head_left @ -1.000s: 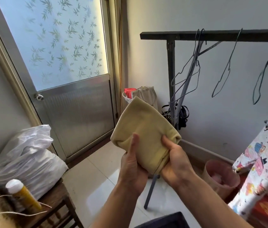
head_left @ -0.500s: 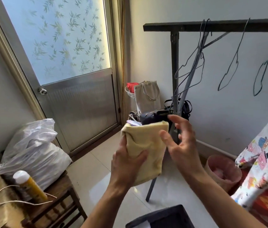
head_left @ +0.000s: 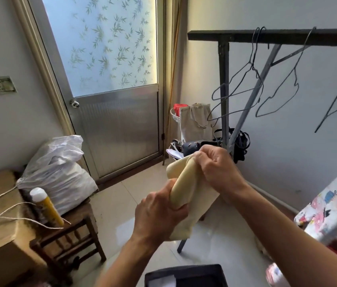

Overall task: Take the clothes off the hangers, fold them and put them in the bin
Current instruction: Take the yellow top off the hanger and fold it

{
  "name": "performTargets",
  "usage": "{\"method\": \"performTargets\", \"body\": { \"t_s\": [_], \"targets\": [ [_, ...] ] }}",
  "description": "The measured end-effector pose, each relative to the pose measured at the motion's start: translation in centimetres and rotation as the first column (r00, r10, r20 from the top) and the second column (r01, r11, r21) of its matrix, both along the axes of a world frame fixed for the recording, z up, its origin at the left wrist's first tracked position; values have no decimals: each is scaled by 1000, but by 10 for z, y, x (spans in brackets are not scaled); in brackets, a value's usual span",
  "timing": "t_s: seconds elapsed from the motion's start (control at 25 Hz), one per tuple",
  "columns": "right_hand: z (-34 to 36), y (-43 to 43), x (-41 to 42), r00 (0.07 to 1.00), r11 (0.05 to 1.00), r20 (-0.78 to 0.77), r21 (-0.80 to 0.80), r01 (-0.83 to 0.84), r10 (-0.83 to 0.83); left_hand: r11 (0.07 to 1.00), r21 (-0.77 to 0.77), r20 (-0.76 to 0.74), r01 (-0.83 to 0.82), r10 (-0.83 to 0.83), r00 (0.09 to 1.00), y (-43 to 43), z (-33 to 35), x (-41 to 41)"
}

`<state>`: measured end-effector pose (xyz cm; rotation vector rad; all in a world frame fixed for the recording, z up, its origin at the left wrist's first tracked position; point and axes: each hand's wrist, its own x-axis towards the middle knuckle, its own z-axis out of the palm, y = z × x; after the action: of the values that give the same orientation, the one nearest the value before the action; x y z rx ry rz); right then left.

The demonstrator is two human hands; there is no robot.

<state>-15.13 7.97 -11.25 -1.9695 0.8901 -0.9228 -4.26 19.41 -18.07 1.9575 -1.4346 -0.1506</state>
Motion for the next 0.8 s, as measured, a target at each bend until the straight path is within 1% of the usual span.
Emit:
{"method": "performTargets", "body": {
  "t_s": [0.04,0.08,0.12,0.16,0.24,0.32,0.4,0.44,0.48,0.52,0.56,0.6,0.64,0.68,0.72,0.76,0.8],
  "targets": [
    [-4,-5,-4,997,993,75,118,-5,-4,999,20,-61,46,-44,997,1,-3,-2],
    [-9,-9,-9,996,988,93,151,-12,-2,995,38,-152,97,-90,984,1,-5,-7],
    [-15,-15,-14,997,993,78,120,-21,11,988,51,-269,147,-128,955,1,-6,-14],
    [-20,-22,-17,999,999,47,47,-27,25,979,62,-391,192,-153,908,2,-4,-20],
    [-29,-35,-19,998,995,-29,-79,-62,60,969,79,-613,236,-139,778,3,2,-34],
    [-38,-46,-13,993,991,-90,-101,-84,75,965,74,-782,251,-100,615,3,5,-44],
    [-43,-59,-4,973,989,-207,-82,-124,105,966,67,-894,249,-52,445,3,4,-47],
    [-47,-68,-1,955,986,-259,-38,-160,145,969,71,-928,236,-23,371,4,1,-46],
    [-50,-76,-1,944,979,-259,58,-198,206,973,74,-952,220,3,307,3,-3,-45],
    [-59,-87,-5,950,951,-186,231,-205,250,977,75,-968,198,24,248,3,-8,-42],
    [-71,-97,-12,962,868,-82,456,-196,261,982,74,-980,174,39,196,3,-16,-38],
    [-89,-103,-21,967,719,4,668,-193,255,987,71,-988,145,49,145,1,-24,-33],
    [-115,-106,-30,968,573,77,794,-204,238,992,59,-995,111,49,89,-1,-34,-28],
    [-146,-102,-37,972,485,131,849,-212,196,996,46,-999,74,44,30,-4,-44,-24],
    [-171,-91,-42,966,364,193,899,-244,171,999,31,-999,36,32,-26,-8,-57,-18],
    [-189,-78,-45,953,215,266,932,-292,143,1000,28,-998,3,29,-61,-12,-68,-14],
    [-206,-69,-44,932,70,346,933,-354,103,999,40,-997,-24,38,-66,-17,-80,-9]
  ]
}}
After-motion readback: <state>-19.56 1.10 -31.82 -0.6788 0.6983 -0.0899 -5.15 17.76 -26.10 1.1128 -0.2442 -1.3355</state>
